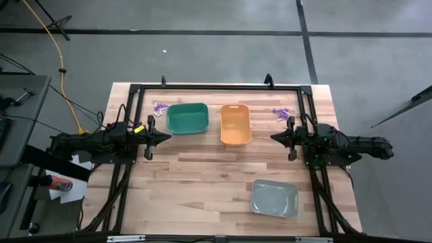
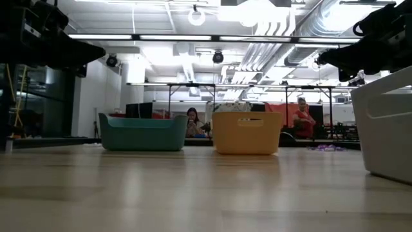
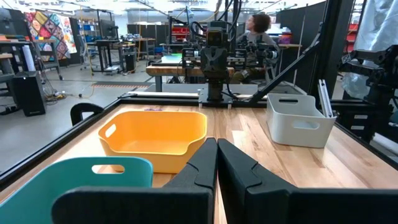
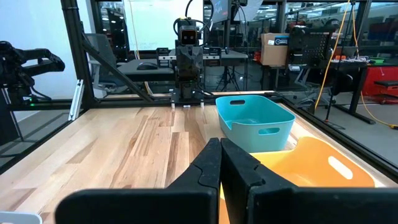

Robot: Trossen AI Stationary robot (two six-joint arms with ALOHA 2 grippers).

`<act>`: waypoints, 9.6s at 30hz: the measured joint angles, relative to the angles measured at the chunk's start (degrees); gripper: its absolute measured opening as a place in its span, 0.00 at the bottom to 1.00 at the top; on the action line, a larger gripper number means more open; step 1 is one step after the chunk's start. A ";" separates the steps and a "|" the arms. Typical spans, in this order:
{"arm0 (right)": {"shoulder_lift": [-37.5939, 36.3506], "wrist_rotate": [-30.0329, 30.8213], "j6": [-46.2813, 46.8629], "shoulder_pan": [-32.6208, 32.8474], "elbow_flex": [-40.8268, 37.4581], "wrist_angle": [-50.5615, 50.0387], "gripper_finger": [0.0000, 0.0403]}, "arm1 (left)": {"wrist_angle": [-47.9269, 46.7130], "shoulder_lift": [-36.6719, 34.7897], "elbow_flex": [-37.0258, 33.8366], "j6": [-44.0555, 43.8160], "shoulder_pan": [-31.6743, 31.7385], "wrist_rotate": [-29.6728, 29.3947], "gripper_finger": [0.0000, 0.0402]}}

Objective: Sort Halloween decoration

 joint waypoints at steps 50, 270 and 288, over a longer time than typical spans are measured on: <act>0.02 0.00 0.00 0.02 0.00 0.00 0.00 | -0.02 0.00 0.01 0.00 0.00 0.00 0.00; 77.06 8.08 97.53 -40.06 29.35 -27.95 0.24 | -0.02 0.01 0.00 0.01 -0.02 0.00 0.00; 76.14 5.98 90.61 -39.33 29.06 -26.86 0.02 | 0.00 0.01 0.00 0.01 0.00 0.00 0.00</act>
